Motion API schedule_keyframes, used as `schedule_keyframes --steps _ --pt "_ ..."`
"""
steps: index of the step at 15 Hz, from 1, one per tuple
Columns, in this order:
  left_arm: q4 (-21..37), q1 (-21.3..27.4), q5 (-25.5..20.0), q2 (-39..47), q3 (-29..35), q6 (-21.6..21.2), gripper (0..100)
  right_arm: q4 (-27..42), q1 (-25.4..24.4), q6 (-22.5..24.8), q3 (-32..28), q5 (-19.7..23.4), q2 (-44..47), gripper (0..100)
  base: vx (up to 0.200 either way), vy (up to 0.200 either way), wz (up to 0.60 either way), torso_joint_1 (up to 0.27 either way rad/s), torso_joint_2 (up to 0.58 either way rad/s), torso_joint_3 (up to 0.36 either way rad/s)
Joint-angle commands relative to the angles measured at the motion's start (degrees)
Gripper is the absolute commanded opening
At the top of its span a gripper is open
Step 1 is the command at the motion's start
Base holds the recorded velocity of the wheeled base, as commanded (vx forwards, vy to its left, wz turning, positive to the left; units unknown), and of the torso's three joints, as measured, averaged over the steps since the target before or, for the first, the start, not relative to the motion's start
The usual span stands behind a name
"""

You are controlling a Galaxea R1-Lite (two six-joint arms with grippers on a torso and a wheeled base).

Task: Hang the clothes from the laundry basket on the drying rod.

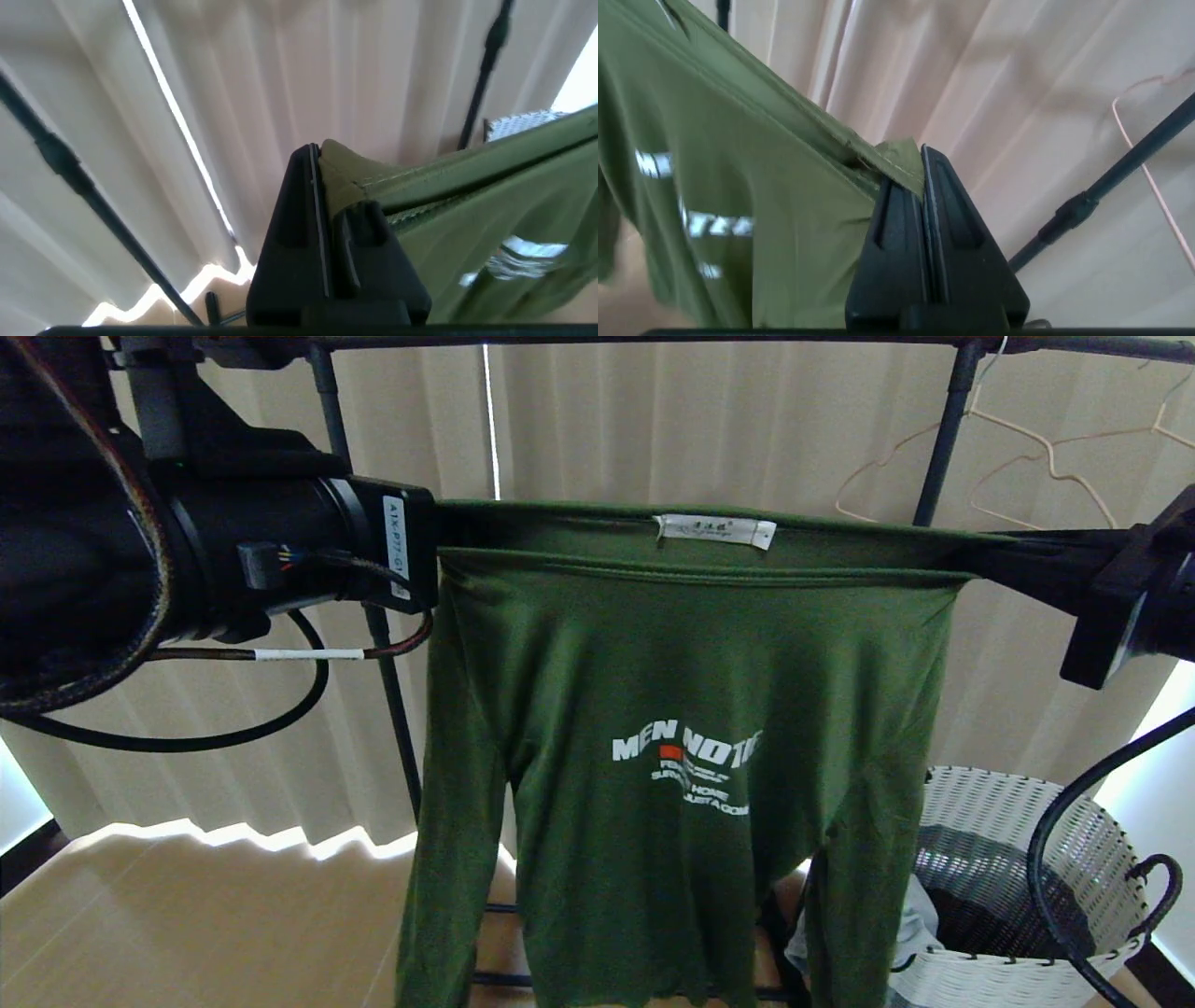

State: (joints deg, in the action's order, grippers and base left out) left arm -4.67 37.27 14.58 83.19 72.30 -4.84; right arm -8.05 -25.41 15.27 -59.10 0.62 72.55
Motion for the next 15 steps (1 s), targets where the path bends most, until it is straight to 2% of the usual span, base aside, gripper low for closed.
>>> schedule_keyframes --steps 1,3,6,8,10,15 --pt "-0.2 -0.6 0.0 0.2 -0.1 0.2 0 0.0 1.0 0.0 -1.5 -0.1 2.6 0 0.000 0.000 0.00 0.000 0.00 0.000" --pt "-0.3 -0.5 -0.1 0.5 0.0 0.2 0 -0.5 1.6 0.0 -3.0 0.0 4.7 0 0.000 0.000 0.00 0.000 0.00 0.000" --pt "-0.6 -0.5 -0.3 2.2 1.0 0.1 0 -5.9 1.7 0.0 -3.8 -0.1 8.5 0 0.000 0.000 0.00 0.000 0.00 0.000" --pt "-0.6 -0.6 -0.2 3.2 3.5 0.0 0 -6.5 1.8 0.0 -5.0 -0.1 9.5 0 0.000 0.000 0.00 0.000 0.00 0.000" --pt "-0.3 -0.5 -0.2 4.7 9.0 0.0 0 -6.7 1.9 0.0 -5.9 -0.1 10.0 0 0.000 0.000 0.00 0.000 0.00 0.000" --pt "-0.6 -0.2 -0.1 5.3 7.6 0.1 0 -6.6 2.0 0.0 -5.1 -0.1 8.8 0 0.000 0.000 0.00 0.000 0.00 0.000"
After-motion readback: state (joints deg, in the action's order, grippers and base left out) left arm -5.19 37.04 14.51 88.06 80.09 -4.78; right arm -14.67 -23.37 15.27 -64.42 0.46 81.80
